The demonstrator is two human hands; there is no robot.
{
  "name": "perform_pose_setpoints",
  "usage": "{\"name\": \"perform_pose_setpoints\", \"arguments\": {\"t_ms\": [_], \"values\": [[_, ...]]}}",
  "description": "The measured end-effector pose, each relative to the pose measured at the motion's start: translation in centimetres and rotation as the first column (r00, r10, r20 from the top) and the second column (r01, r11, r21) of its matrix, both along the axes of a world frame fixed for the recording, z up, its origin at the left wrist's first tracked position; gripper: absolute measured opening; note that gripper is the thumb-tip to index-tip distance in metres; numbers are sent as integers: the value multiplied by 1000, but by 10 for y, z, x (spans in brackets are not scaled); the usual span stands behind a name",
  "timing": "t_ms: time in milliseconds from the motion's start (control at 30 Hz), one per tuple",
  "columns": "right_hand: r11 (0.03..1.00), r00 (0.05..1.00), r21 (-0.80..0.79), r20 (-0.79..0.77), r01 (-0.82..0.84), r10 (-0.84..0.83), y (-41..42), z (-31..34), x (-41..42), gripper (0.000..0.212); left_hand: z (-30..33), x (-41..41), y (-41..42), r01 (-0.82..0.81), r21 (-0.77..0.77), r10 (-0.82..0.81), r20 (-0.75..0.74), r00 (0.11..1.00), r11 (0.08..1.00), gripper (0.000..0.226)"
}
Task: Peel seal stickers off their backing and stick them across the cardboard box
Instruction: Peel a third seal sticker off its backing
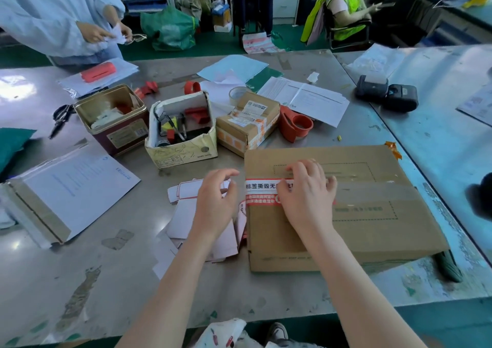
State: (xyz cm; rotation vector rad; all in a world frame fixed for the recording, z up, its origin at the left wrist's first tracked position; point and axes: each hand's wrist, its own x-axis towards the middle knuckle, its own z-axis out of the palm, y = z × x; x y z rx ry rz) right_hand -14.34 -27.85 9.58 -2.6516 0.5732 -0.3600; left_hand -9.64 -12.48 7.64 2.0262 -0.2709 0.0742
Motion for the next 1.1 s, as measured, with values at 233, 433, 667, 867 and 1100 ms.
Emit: {"name": "perform_pose_setpoints", "arguments": {"t_ms": [233,433,667,867,1100], "values": [[928,940,169,142,-332,311,82,1,27,24,-21,25,63,-114,132,134,-157,978,985,25],[848,911,348,53,-400,409,144,-15,45,28,-57,37,107,4,289,81,-282,956,957,15],[845,932,509,-199,-165,303,159,-60,52,29,-76,44,128,115,354,23,-363,932,928,28],[820,898,570,-332,-51,287,163,-89,61,31,-98,53,131,223,455,-2,-436,900,862,32],[824,882,566,-378,-21,282,154,-103,73,29,-101,59,115,273,584,65,-491,869,764,45]]}}
